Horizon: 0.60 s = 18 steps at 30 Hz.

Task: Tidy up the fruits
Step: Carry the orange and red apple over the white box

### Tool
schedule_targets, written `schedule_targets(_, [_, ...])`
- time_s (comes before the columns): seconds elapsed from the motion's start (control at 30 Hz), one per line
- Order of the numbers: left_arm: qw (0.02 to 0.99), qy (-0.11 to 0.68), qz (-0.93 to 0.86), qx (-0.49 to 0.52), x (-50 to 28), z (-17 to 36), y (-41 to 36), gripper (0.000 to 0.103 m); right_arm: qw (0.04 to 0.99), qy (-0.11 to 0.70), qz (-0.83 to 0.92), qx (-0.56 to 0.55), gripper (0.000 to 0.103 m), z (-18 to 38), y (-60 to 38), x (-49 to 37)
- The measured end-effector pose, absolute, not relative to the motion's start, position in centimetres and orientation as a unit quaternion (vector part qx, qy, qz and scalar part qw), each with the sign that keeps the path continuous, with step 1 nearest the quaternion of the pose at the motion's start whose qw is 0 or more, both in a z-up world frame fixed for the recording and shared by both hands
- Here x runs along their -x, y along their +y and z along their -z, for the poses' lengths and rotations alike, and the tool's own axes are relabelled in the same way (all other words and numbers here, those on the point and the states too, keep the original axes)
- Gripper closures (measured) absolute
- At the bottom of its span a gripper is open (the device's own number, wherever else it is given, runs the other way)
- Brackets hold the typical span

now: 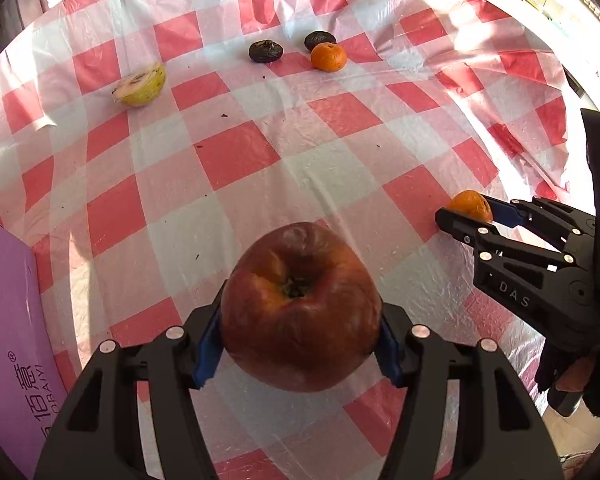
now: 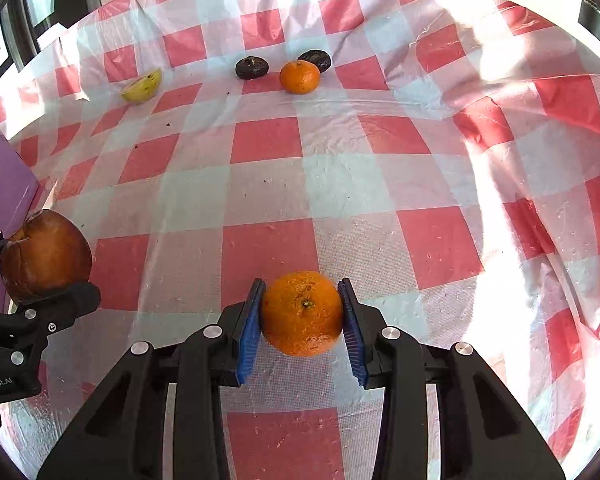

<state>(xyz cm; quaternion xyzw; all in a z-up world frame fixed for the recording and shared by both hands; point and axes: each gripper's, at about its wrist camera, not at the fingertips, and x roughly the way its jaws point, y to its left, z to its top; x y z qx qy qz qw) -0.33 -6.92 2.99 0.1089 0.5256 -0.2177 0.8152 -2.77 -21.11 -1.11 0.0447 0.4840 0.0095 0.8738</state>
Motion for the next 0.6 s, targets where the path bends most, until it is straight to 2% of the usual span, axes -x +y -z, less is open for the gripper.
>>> schedule_targets(0.37, [0.826, 0.52, 0.206, -0.072, 5.4, -6.2, -2.1, 0.042, 0.87, 0.489, -0.056, -0.015, 0.066, -1.5, -13.8, 7.5])
schedule_targets(0.6, [0.835, 0.496, 0.223, -0.088, 8.4, -8.8, 0.6, 0.042, 0.869, 0.489, -0.066, -0.017, 0.066, -2.7, -10.9, 10.1])
